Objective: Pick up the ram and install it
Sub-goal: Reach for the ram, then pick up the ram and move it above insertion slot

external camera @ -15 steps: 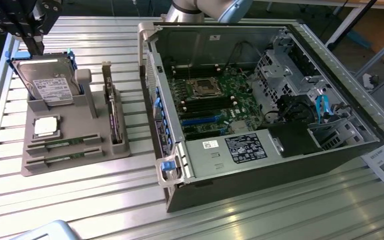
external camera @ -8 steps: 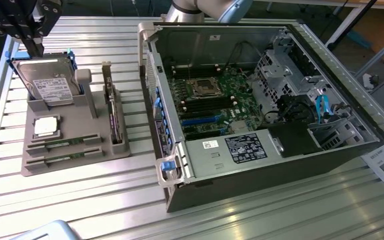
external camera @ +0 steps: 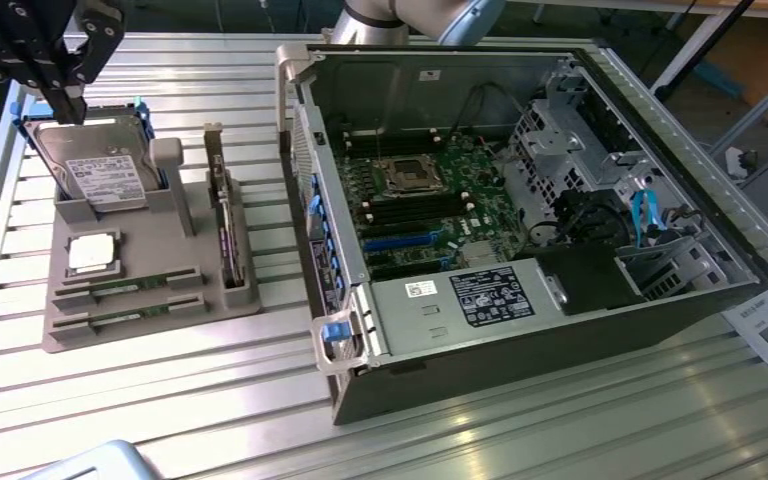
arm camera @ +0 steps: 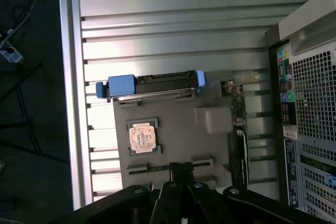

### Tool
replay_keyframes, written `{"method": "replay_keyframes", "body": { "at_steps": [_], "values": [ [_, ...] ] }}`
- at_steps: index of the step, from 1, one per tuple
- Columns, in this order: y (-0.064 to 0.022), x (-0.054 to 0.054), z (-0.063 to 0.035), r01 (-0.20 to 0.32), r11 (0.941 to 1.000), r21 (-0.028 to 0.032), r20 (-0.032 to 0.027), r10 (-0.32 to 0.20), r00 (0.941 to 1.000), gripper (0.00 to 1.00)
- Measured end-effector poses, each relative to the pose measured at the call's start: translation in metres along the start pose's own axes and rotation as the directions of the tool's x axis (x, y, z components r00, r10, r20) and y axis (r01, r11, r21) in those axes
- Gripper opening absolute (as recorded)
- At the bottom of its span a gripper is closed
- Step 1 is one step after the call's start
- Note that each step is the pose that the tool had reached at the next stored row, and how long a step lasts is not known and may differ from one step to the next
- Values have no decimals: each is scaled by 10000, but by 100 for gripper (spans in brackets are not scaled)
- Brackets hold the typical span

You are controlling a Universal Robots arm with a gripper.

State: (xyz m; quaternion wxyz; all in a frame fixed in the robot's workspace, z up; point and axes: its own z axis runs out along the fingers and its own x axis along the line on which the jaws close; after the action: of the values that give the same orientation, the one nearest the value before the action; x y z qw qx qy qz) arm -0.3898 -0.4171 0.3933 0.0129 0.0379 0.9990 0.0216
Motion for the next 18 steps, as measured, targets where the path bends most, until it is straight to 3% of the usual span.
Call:
{"method": "replay_keyframes", "body": {
  "at_steps": [7,18],
  "values": [
    [-134,-10,-6,1,10000,7,0,-1,10000,10],
    [-139,-11,-6,0,10000,7,0,0,10000,10]
  ]
}}
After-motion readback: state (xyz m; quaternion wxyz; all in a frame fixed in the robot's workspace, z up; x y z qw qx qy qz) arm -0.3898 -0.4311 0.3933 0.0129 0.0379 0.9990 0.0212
